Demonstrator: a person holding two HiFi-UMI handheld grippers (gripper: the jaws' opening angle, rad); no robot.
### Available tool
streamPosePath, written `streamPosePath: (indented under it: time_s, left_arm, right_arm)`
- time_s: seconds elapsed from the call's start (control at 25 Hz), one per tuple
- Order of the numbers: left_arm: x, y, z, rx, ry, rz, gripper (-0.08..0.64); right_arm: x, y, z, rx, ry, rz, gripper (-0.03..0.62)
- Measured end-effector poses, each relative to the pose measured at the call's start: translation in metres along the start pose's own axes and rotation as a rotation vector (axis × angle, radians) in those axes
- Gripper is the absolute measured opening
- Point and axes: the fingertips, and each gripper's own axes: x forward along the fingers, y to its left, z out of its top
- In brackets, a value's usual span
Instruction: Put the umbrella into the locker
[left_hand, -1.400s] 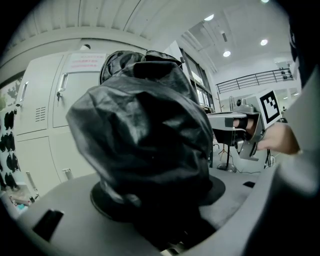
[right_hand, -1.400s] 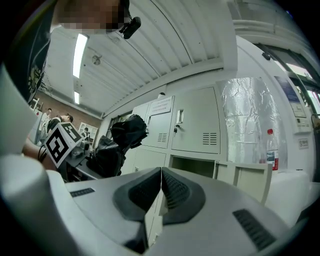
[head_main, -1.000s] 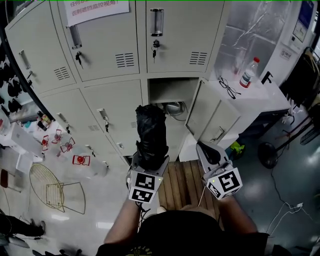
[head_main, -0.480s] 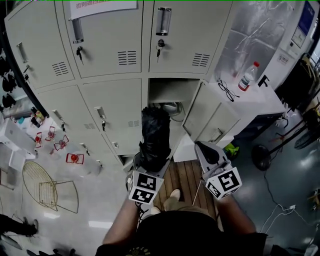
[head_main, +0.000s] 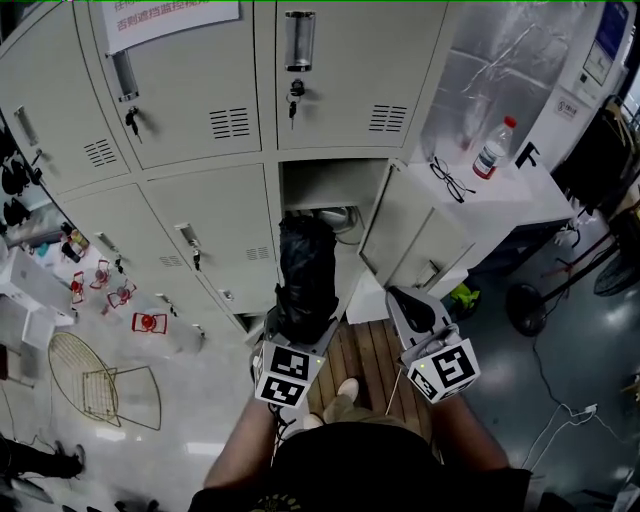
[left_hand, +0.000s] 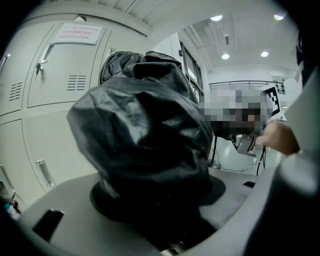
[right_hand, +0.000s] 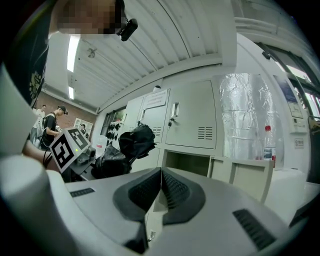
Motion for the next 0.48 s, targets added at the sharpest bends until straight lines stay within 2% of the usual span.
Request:
streamPosePath:
  time_s: [0.48]
  left_arm:
    - [0.061, 0.013, 0.017, -0.008, 0.051, 0.006, 0.299]
  right_arm:
    - [0.028, -0.036, -0.009, 0.02, -0.021, 0.046, 0.028]
